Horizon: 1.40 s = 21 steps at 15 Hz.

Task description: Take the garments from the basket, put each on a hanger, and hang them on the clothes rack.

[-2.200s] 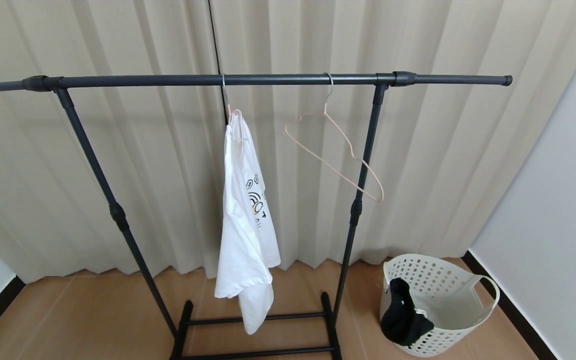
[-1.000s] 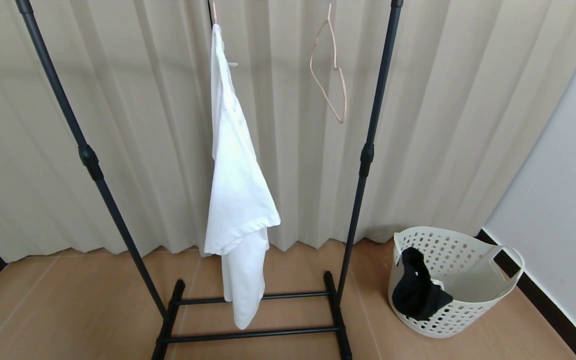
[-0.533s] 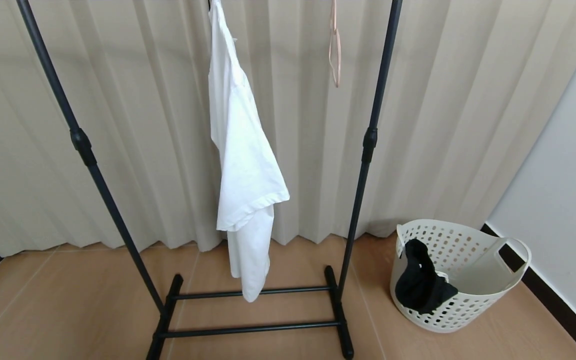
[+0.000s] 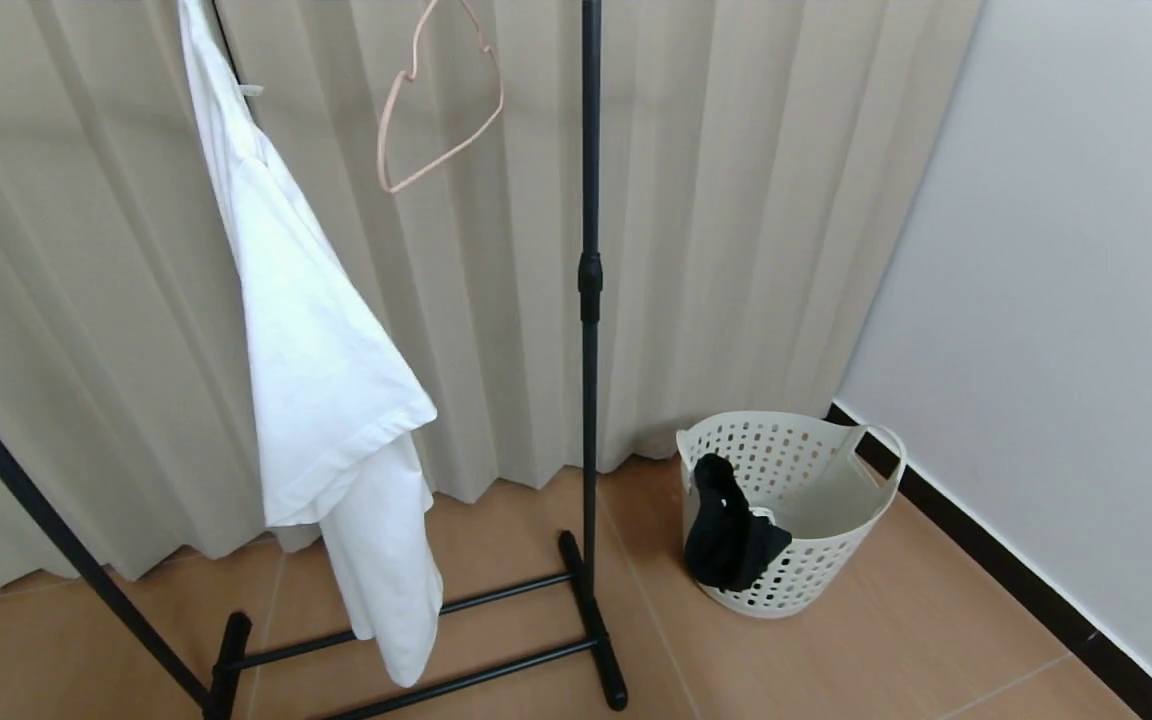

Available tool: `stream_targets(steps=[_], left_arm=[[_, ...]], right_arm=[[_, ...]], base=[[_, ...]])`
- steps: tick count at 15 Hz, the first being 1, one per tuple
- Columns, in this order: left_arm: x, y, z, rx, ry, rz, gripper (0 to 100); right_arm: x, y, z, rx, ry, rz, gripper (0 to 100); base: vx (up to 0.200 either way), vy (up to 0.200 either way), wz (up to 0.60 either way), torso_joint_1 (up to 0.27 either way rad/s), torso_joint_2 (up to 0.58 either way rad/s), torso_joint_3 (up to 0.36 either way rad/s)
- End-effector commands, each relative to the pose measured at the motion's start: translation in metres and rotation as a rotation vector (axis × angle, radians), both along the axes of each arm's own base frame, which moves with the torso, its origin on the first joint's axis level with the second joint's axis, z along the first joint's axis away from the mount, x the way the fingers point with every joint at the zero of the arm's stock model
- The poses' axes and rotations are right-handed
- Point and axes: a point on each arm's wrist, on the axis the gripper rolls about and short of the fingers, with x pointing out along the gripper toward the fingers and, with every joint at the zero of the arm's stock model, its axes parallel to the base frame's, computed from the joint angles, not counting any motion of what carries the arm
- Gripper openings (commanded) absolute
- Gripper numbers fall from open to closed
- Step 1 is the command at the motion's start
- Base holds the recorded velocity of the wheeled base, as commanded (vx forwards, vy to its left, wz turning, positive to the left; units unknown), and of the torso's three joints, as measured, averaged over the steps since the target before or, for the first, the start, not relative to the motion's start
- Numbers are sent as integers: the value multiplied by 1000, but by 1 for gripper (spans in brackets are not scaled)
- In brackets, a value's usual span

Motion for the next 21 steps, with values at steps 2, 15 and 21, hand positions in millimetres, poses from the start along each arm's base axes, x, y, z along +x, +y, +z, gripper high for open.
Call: stream_targets(steps=[2, 15, 21], left_arm=[[0, 0, 0, -3, 1, -1, 100], [0, 0, 0, -10, 2, 0, 100], [0, 0, 0, -13, 2, 4, 100]], right_arm=[[0, 0, 0, 0, 1, 0, 100], [0, 0, 0, 2, 1, 0, 100], [0, 0, 0, 0, 1, 0, 100]], base=[[0, -200, 0, -5, 5, 2], [138, -62, 0, -1, 3, 1], [0, 0, 0, 0, 0, 0]])
